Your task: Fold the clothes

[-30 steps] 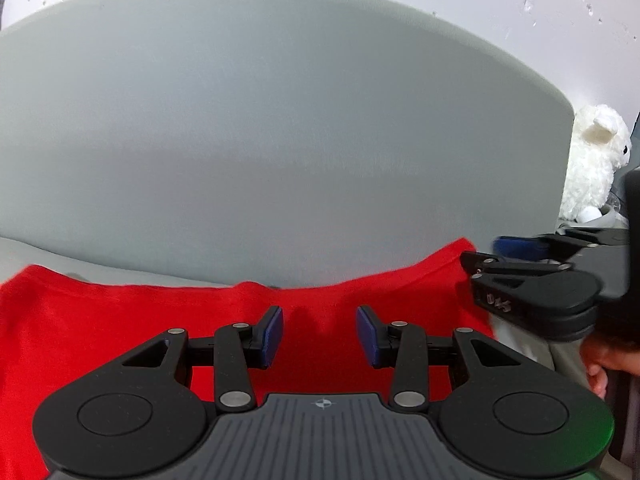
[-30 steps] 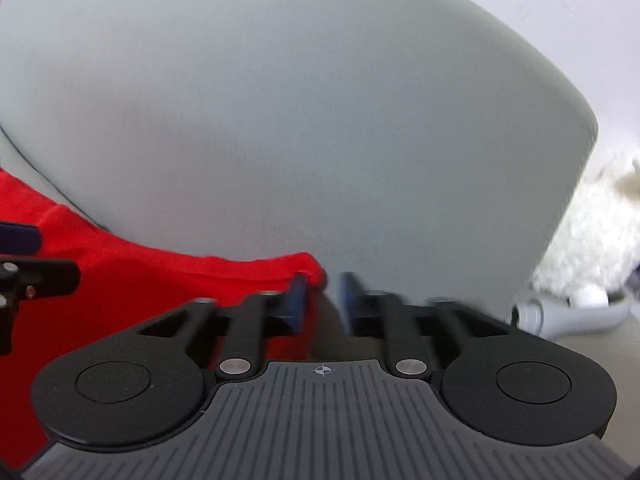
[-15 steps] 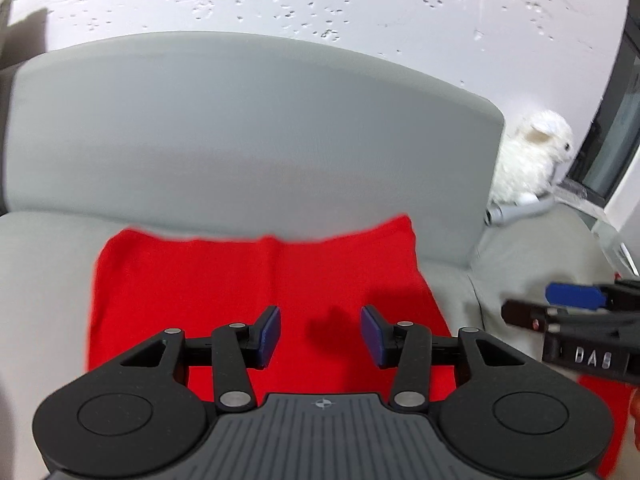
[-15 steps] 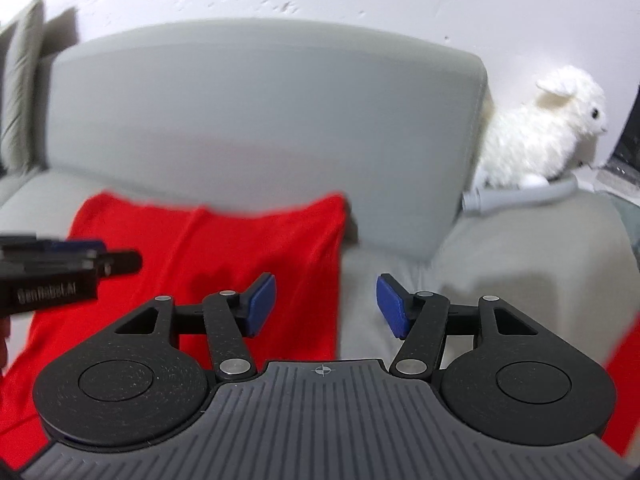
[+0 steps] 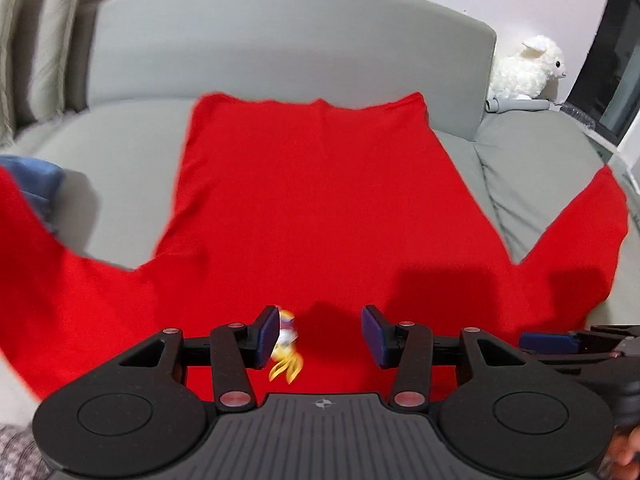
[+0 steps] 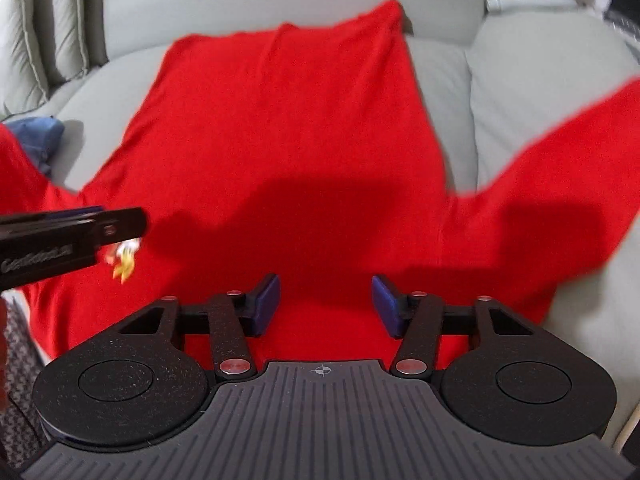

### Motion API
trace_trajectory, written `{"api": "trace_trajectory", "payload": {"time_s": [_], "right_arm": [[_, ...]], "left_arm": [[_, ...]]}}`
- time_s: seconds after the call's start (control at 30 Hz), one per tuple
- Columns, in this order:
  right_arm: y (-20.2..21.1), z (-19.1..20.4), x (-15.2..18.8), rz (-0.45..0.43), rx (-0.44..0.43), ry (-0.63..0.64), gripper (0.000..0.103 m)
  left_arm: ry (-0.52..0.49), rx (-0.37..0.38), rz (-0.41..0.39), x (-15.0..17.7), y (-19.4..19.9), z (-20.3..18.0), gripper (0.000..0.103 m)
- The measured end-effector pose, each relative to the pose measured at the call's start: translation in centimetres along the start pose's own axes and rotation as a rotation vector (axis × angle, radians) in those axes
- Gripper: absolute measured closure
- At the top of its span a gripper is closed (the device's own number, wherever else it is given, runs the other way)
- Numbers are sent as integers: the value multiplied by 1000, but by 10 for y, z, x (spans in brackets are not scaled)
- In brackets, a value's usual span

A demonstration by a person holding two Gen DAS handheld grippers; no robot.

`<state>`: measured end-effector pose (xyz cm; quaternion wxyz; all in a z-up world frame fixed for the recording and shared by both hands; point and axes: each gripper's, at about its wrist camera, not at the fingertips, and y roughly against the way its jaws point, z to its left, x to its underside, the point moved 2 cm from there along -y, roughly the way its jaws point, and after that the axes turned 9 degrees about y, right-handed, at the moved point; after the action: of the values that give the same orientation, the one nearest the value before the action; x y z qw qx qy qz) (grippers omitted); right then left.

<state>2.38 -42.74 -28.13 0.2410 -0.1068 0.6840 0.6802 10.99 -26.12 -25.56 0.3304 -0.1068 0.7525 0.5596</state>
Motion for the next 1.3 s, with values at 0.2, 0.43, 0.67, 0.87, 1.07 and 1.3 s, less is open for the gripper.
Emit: {"api": "trace_trajectory", "payload": {"time_s": [0.2, 0.43, 0.67, 0.87, 1.07, 1.3], "right_arm": [[7, 2, 22, 66, 55, 41, 51], [48, -1, 49, 119, 46, 22, 50], [64, 29, 37, -35, -55, 15, 48], [37, 57, 32, 4, -66, 57, 50], [38, 69, 45, 47, -11, 125, 47], [73, 67, 55, 17, -38, 39, 47]], "left_arm": [[-46, -15, 131, 39, 8, 3, 69], [-106, -1, 177, 53, 51, 3, 67], [-47, -18, 37, 45, 47, 15, 66], [-45, -27, 102, 58, 41, 20, 67], [-93, -9, 198, 62, 50, 18, 64], [58, 116, 175, 50, 75, 42, 63]]}}
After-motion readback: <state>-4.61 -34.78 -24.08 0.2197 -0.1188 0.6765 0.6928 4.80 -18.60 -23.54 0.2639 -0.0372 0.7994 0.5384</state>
